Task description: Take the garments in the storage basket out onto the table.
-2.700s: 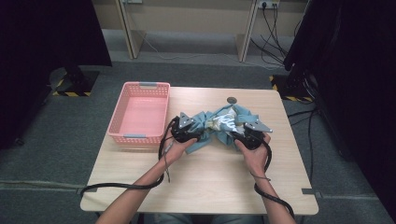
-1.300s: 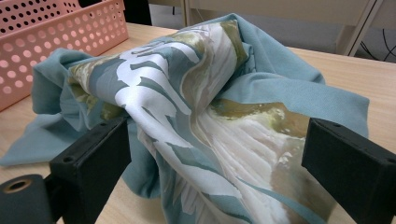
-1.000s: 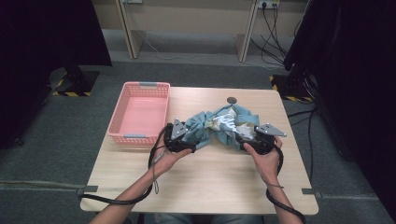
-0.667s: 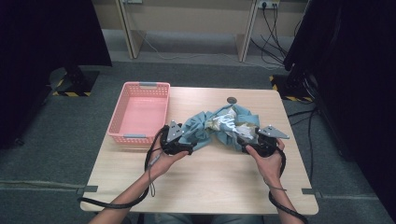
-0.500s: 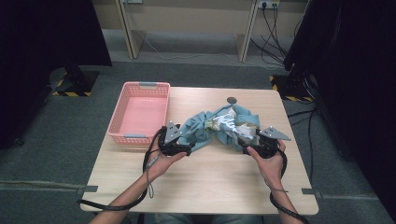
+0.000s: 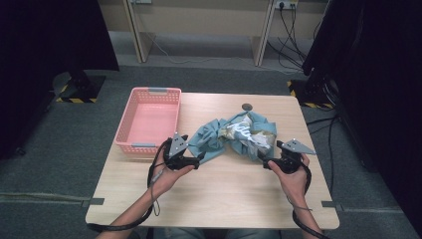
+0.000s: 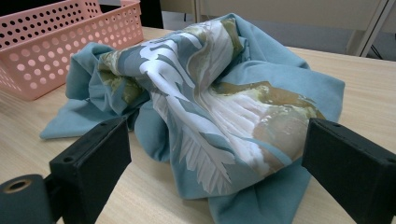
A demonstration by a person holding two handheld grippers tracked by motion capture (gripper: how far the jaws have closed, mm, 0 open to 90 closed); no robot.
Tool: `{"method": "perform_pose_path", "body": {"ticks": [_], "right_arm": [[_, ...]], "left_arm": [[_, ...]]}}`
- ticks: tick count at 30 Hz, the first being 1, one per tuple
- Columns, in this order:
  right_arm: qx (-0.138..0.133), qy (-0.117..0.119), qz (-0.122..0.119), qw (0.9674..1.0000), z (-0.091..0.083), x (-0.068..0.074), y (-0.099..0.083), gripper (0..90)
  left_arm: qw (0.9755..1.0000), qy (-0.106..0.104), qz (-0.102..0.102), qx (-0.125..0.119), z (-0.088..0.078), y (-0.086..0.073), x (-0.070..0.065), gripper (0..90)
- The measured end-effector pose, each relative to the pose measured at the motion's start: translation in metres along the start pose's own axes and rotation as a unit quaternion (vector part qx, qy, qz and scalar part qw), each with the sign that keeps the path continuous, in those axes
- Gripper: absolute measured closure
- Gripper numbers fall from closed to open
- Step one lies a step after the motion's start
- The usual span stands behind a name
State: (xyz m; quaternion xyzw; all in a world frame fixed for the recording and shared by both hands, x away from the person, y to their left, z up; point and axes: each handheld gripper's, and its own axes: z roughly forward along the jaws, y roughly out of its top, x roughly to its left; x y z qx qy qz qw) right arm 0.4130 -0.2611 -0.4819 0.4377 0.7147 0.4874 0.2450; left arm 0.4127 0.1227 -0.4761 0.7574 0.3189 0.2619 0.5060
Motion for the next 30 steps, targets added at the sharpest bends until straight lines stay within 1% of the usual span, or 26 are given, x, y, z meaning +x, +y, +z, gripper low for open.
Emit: {"method": "perform_pose_path", "body": {"ticks": [18, 21, 26, 30], "right_arm": [[-0.004, -0.003, -0.001, 1.0, -0.011, -0.003, -0.004, 8.0], [-0.003, -0.003, -0.001, 1.0, -0.013, -0.003, -0.006, 8.0], [-0.005, -0.005, -0.001, 1.0, -0.017, -0.003, -0.007, 8.0], [-0.006, -0.005, -0.002, 1.0, -0.021, -0.003, -0.007, 8.0]], "left_arm": [[0.9997, 0.014, -0.011, -0.013, -0.021, -0.004, 0.008, 11.0], [0.9996, 0.015, -0.02, -0.016, -0.026, -0.006, 0.011, 11.0], [0.9994, 0.023, -0.02, -0.017, -0.033, -0.01, 0.015, 10.9], [0.9991, 0.028, -0.025, -0.019, -0.04, -0.014, 0.017, 10.9]]}}
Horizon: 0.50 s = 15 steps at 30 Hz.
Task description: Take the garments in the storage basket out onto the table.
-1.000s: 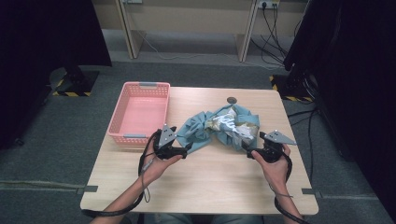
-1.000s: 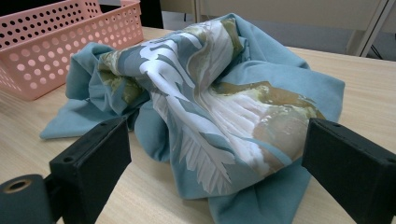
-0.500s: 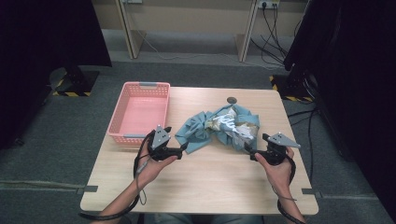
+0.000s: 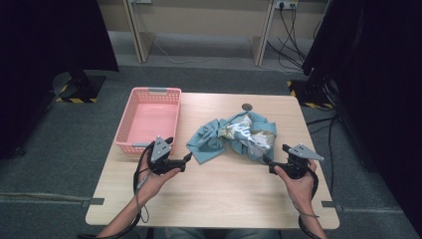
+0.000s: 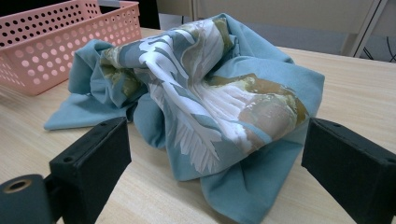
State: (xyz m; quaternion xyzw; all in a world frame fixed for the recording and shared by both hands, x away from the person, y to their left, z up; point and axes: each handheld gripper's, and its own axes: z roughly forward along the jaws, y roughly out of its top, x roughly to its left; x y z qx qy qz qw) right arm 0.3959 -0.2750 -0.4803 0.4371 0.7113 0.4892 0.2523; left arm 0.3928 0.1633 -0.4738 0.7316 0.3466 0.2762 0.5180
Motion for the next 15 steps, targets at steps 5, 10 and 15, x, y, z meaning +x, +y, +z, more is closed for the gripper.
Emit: {"method": "perform_pose_path", "body": {"ticks": [5, 10, 15], "right_arm": [[-0.001, 0.0, -0.002, 1.0, -0.004, 0.0, 0.0, 8.0], [-0.002, 0.0, -0.004, 1.0, -0.006, 0.001, 0.0, 8.0], [-0.002, 0.001, -0.004, 1.0, -0.008, 0.002, 0.0, 8.0]], "left_arm": [[1.0, 0.007, 0.0, -0.002, -0.008, -0.002, 0.004, 10.8], [0.9999, 0.014, 0.0, -0.005, -0.017, -0.004, 0.008, 10.7], [0.9998, 0.017, -0.003, -0.007, -0.024, -0.006, 0.01, 10.7]]}}
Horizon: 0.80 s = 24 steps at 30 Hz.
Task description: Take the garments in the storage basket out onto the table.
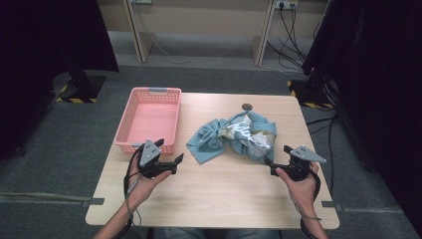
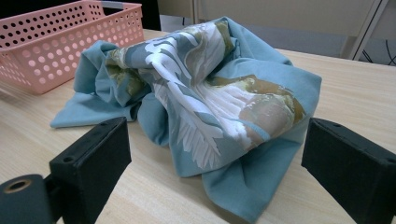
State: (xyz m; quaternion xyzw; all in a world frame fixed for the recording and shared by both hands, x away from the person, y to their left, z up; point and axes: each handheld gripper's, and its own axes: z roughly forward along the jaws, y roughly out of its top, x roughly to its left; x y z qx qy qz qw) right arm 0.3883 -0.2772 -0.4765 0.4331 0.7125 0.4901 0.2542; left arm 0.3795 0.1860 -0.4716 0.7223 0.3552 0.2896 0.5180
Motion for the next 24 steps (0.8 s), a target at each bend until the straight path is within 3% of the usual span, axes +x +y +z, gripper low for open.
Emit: {"method": "perform_pose_path", "body": {"ticks": [24], "right_arm": [[0.0, -0.01, -0.003, 0.9999, -0.022, -0.007, -0.006, 8.0]], "left_arm": [[0.9995, 0.027, -0.017, -0.003, -0.035, -0.018, 0.015, 10.7]]}}
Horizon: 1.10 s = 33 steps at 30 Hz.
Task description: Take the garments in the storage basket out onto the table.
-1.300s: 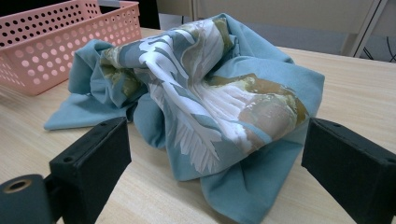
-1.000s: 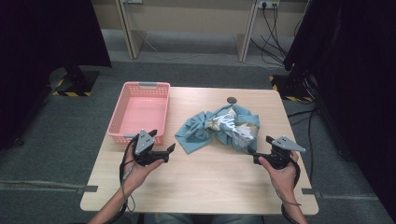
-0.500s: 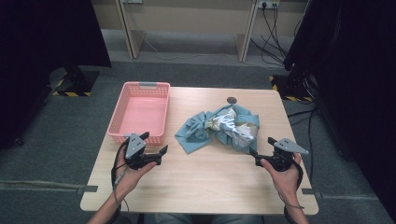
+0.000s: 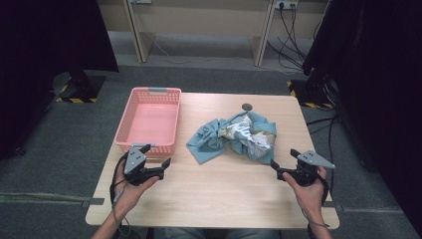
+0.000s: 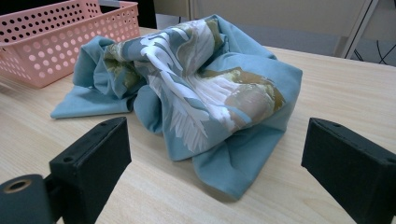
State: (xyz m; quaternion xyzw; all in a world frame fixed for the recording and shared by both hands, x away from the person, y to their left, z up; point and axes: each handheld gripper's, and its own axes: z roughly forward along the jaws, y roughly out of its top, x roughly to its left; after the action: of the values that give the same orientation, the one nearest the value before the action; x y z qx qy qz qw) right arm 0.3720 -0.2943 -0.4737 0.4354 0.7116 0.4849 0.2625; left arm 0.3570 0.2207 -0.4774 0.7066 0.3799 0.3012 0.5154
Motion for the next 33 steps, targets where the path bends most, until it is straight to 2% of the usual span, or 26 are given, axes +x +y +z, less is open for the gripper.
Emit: {"method": "perform_pose_path", "body": {"ticks": [21, 33], "right_arm": [[0.002, -0.006, 0.001, 1.0, -0.017, -0.003, -0.01, 8.0], [0.003, -0.008, 0.01, 0.9999, -0.027, -0.004, -0.022, 8.0]], "left_arm": [[0.9997, 0.019, -0.013, -0.003, -0.022, -0.012, 0.009, 10.7], [0.9995, 0.023, -0.02, -0.001, -0.029, -0.02, 0.01, 10.6]]}}
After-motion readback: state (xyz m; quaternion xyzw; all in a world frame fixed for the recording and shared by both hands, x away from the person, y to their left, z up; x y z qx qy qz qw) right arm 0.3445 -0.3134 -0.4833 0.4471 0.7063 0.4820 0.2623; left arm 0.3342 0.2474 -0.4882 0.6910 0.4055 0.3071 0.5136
